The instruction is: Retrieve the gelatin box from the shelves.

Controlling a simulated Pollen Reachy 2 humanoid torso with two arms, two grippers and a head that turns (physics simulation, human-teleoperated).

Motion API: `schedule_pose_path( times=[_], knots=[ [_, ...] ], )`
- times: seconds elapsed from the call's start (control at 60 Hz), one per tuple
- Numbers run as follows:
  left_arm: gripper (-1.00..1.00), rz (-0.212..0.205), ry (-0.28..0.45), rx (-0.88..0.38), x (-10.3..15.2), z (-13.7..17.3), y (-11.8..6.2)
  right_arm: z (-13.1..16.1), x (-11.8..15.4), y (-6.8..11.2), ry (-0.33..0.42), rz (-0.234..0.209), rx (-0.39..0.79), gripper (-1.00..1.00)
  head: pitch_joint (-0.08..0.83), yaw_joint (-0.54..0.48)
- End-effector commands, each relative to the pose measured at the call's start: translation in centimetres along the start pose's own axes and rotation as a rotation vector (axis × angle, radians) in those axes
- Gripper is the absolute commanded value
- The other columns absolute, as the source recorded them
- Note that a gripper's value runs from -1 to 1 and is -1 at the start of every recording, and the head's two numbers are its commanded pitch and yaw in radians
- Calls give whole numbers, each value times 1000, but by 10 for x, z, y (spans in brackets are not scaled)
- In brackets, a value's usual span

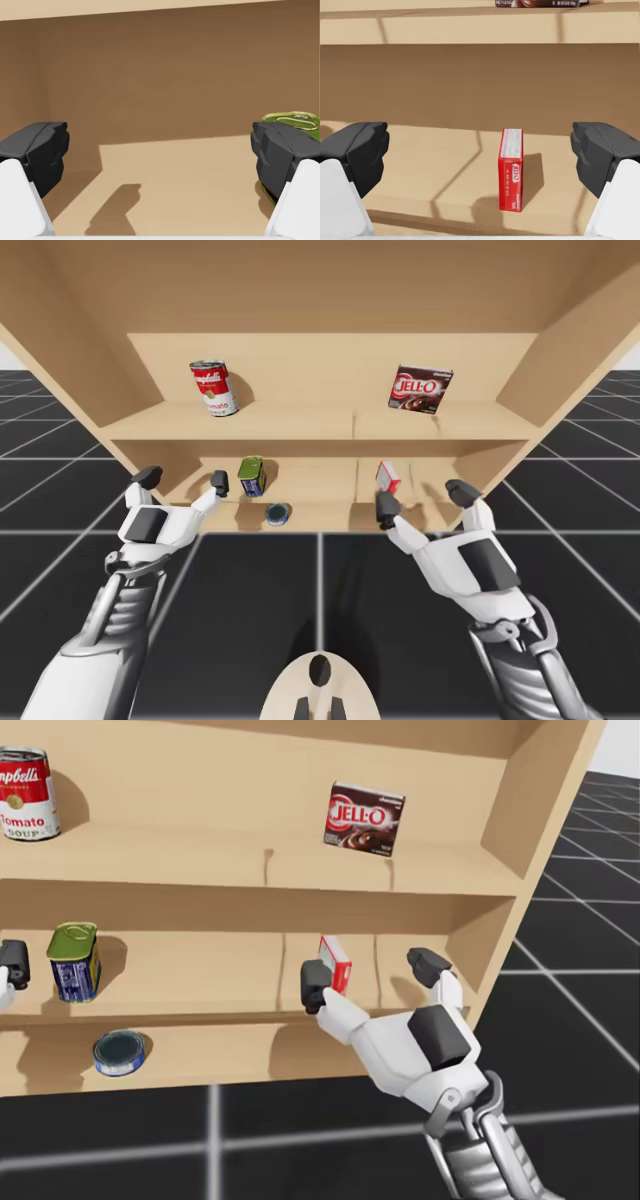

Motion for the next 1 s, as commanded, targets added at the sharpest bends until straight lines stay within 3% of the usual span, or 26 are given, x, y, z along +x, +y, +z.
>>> schedule_pose_path(
  times=[0.017,0.217,0.4,0.467,0.717,0.783,0.8,0.817,0.833,0.85,0.867,0.9,0.933,1.0],
  knots=[
    [-1000,1,0,0,0,0,0,-3,-17,12,47,-70,-21,-1000,441,-225],
    [-1000,0,1,2,-1,0,1,-30,-40,6,59,-89,-51,-1000,446,-219],
    [-1000,-1,1,4,-1,0,1,-62,-60,-1,93,-27,-81,-1000,446,-215],
    [-1000,-1,1,5,-1,0,1,-74,-67,-3,127,-40,-77,-1000,447,-214],
    [-1000,1,1,7,-1,-1,2,-95,-73,-7,145,-22,-86,-1000,447,-216],
    [-1000,1,0,7,-1,-1,2,-97,-77,-8,200,-22,-55,-1000,447,-217],
    [-1000,1,0,7,-1,-1,2,-98,-78,-9,205,-20,-58,-961,447,-217],
    [-1000,1,0,7,-1,-1,2,-98,-80,-9,218,-23,-55,-753,447,-217],
    [-1000,1,0,8,-1,-1,2,-98,-81,-9,223,-22,-55,-694,447,-217],
    [-1000,1,0,8,-1,-1,2,-98,-82,-9,227,-6,-60,-320,448,-217],
    [-1000,1,-1,8,-1,-1,3,-97,-84,-10,229,-1,-64,382,449,-216],
    [-1000,1,-1,8,-1,-1,3,-97,-86,-10,237,0,-58,795,450,-216],
    [-1000,0,-1,8,-1,-1,2,-96,-88,-10,249,0,-60,1000,451,-216],
    [-1000,-1,-3,8,-1,-1,2,-96,-89,-10,244,-2,-68,1000,452,-216]
  ],
)
